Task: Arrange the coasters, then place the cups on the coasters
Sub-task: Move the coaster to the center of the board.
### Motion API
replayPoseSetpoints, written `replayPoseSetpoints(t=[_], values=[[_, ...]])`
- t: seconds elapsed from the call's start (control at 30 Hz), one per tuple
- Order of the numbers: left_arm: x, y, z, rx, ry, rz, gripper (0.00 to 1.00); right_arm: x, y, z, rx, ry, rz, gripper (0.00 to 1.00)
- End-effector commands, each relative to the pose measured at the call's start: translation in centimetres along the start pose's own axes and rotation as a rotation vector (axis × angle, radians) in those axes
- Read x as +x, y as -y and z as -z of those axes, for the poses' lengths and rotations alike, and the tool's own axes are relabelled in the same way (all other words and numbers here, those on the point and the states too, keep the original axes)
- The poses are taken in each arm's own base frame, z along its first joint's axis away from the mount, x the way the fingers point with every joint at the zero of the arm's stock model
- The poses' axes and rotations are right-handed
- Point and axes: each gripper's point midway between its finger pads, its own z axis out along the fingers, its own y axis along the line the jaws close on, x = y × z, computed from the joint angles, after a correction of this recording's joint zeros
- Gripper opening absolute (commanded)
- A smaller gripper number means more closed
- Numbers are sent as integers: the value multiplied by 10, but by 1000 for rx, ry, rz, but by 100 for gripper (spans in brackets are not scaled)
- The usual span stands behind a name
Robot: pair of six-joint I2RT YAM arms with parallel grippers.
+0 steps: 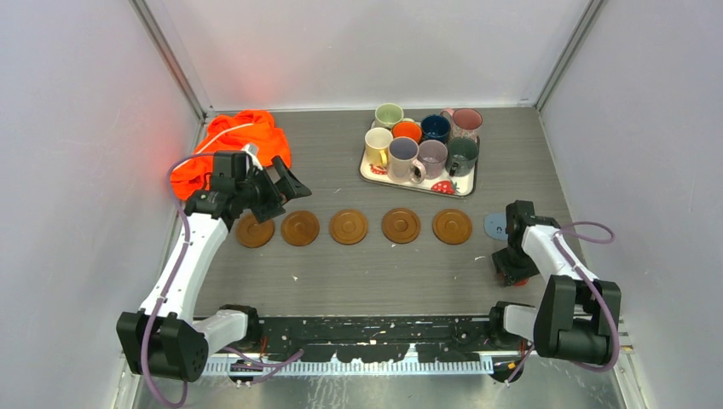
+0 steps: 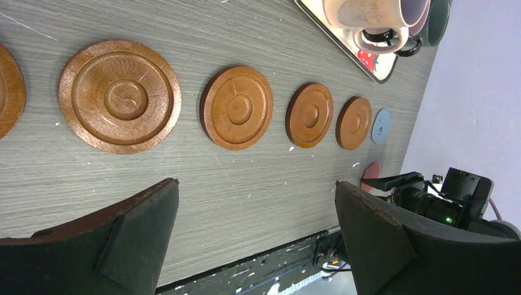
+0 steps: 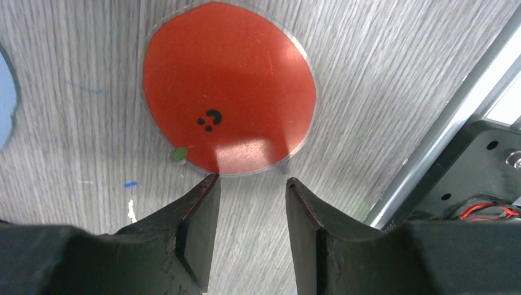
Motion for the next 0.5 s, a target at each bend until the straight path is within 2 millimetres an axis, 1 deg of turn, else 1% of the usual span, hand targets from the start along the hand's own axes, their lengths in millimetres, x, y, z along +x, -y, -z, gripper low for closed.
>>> replayPoseSetpoints(t=[0.0,0.17,0.33,0.47], values=[[-7,18,6,67,31,-28,100,-20,-9,-3,-22,50,-45,48],[-8,19,5,65,29,-29,100,-29,-12,-7,-26,38,-66,48],[-9,20,4,61,19,-30,100,-47,-17,-10,-33,68,-93,48],[-8,18,2,56,10,-27,100,-67,-22,-12,-33,118,-87,49]])
